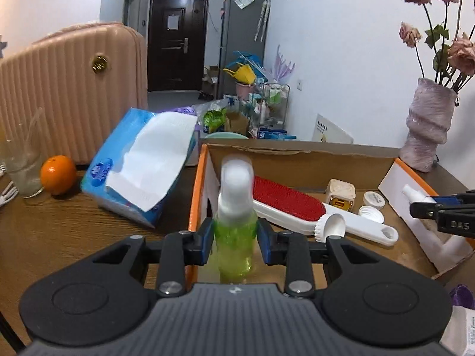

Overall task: Organize rigid objects
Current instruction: 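Lower both bottles into the box and open both tools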

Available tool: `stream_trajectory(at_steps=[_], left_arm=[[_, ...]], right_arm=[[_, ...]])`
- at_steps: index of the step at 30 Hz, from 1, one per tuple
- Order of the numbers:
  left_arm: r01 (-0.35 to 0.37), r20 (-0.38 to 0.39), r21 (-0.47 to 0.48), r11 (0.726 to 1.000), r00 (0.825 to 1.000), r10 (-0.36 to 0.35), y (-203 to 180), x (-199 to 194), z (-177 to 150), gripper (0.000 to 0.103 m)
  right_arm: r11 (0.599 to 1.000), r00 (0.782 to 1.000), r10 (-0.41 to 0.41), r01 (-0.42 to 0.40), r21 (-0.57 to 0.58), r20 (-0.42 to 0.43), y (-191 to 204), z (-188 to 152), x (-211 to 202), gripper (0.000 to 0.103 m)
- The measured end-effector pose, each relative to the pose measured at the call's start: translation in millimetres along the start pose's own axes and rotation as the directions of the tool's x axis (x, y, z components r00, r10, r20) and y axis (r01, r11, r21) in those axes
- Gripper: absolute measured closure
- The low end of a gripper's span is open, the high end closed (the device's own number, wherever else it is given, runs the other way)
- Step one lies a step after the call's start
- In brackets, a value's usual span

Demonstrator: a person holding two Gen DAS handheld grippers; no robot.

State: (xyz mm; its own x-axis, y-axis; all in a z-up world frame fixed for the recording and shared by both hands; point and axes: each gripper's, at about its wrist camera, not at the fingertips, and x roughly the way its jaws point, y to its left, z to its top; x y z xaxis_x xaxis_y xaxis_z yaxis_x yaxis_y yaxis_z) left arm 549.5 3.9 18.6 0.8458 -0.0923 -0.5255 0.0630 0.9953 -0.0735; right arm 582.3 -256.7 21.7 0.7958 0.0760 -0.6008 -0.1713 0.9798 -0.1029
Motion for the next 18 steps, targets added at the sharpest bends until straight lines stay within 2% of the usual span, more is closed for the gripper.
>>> stream_trajectory(at_steps=[2, 3, 5, 8, 10, 16, 18], left_arm=[[0.006, 0.010, 0.011, 1.000, 1.000, -0.006, 0.7, 3.3, 2.4, 0.067], [0.009, 0.012, 0.013, 1.000, 1.000, -0.009, 0.2, 3.0, 4.2, 0.061], [0.028, 0.022, 0.010, 1.000, 0.999, -0.028, 1.1, 4.5, 9.6, 0.049], [0.042, 0.035, 0.005, 0.999, 0.998, -0.042, 1.4, 7.0, 17.8, 0.045], [0.035, 0.043, -0.002, 0.999, 0.998, -0.035, 1.0, 7.5, 20.4, 0.042], [0.033, 0.025, -0.028, 0.999, 0.999, -0.033, 4.7, 8.9, 20.9, 0.041], [0.033, 0.040, -0.030, 0.999, 0.999, -0.032, 4.1, 3.9, 22.5, 0.041]], right_arm=[[0.999, 1.000, -0.027, 0.027, -0.027, -0.009, -1.6, 0.8, 11.3, 0.073], [0.999, 0.999, -0.035, 0.035, -0.034, -0.009, -3.9, 1.5, 14.0, 0.067], [0.999, 0.999, -0.032, 0.032, -0.024, 0.003, -10.3, 3.3, 17.3, 0.063], [1.000, 1.000, 0.005, -0.005, -0.009, 0.012, -17.3, 5.3, 20.4, 0.058], [1.000, 1.000, 0.002, -0.001, -0.012, 0.013, -18.7, 5.4, 22.5, 0.056], [1.000, 1.000, 0.016, -0.016, -0.007, 0.019, -22.4, 6.0, 19.8, 0.055], [1.000, 0.999, 0.021, -0.021, -0.008, 0.028, -20.9, 6.9, 15.4, 0.055]])
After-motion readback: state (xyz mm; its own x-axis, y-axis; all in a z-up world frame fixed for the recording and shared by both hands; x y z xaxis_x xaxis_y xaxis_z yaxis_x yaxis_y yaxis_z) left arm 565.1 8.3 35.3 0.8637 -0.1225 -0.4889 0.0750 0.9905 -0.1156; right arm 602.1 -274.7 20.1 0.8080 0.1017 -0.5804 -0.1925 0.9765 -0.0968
